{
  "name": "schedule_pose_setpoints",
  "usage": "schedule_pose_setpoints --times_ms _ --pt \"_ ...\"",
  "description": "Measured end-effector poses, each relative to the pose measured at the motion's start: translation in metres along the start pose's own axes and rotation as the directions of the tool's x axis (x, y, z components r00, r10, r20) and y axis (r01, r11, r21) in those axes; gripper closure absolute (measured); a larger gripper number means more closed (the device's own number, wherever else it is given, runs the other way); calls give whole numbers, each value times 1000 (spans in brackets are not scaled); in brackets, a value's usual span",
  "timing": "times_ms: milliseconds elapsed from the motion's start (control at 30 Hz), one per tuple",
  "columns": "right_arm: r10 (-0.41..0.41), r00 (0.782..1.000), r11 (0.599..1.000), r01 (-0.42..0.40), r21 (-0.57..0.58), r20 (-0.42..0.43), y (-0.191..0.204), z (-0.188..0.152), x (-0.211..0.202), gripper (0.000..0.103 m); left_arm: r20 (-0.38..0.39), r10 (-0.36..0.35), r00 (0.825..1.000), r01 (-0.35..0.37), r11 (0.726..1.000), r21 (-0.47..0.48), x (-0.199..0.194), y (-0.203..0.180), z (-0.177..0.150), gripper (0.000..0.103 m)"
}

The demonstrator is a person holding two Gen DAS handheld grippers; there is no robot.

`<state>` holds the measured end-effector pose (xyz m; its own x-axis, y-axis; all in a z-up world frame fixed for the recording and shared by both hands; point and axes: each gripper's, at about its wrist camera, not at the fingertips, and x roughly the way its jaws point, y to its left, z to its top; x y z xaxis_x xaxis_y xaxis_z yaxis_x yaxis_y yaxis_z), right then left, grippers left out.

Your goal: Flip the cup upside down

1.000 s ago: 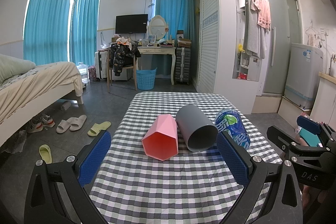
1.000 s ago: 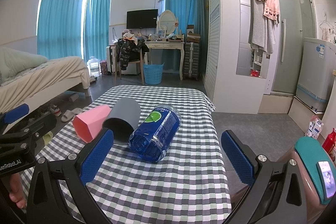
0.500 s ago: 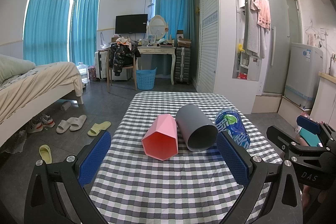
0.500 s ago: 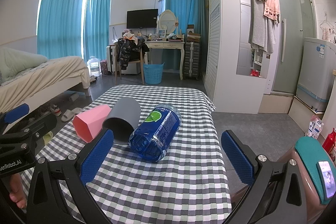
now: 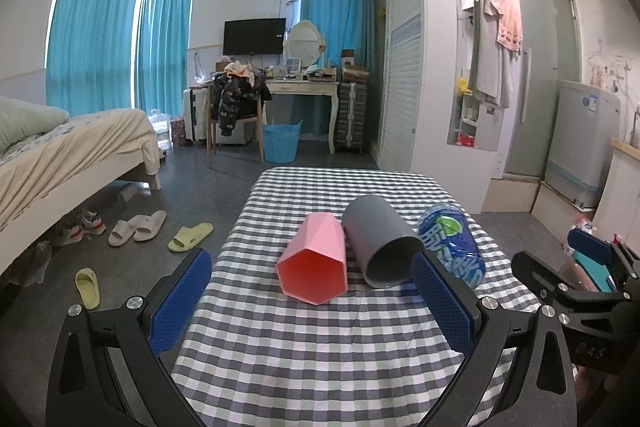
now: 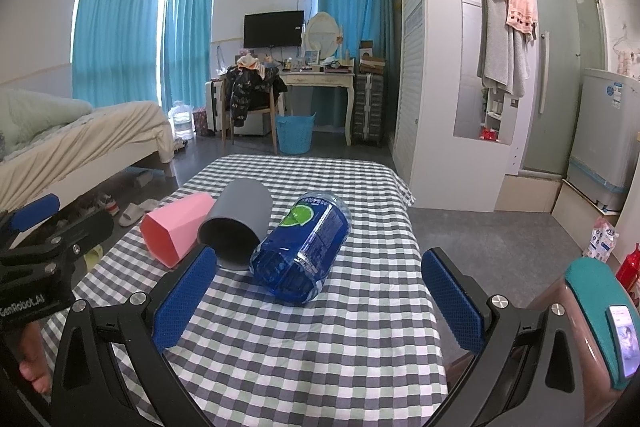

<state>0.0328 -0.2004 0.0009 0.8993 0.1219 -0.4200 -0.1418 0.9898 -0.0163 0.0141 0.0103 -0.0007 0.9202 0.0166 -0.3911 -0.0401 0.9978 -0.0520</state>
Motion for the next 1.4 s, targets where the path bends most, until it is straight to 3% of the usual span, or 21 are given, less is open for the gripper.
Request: schedule_pose_setpoints --times_ms 367,567,633,833,900,1400 --pt "26 995 997 -33 -76 -97 43 27 32 0 -70 57 996 -61 996 -59 17 41 1 0" --pt "47 978 987 -76 -140 -202 75 45 83 1 -147 85 986 -105 985 -137 26 71 4 0" --pt "43 972 989 -74 -130 -230 80 41 96 16 -170 89 982 -115 981 -155 27 78 3 0" --pt "38 954 988 -80 -131 -299 91 26 113 25 -190 60 980 -92 983 -161 25 88 2 0" --pt "31 949 988 -76 -132 -314 96 32 133 26 -196 51 979 -85 982 -170 26 90 3 0" --pt "-21 934 981 -50 -189 -357 103 26 158 25 -203 34 979 -71 981 -179 24 93 4 0"
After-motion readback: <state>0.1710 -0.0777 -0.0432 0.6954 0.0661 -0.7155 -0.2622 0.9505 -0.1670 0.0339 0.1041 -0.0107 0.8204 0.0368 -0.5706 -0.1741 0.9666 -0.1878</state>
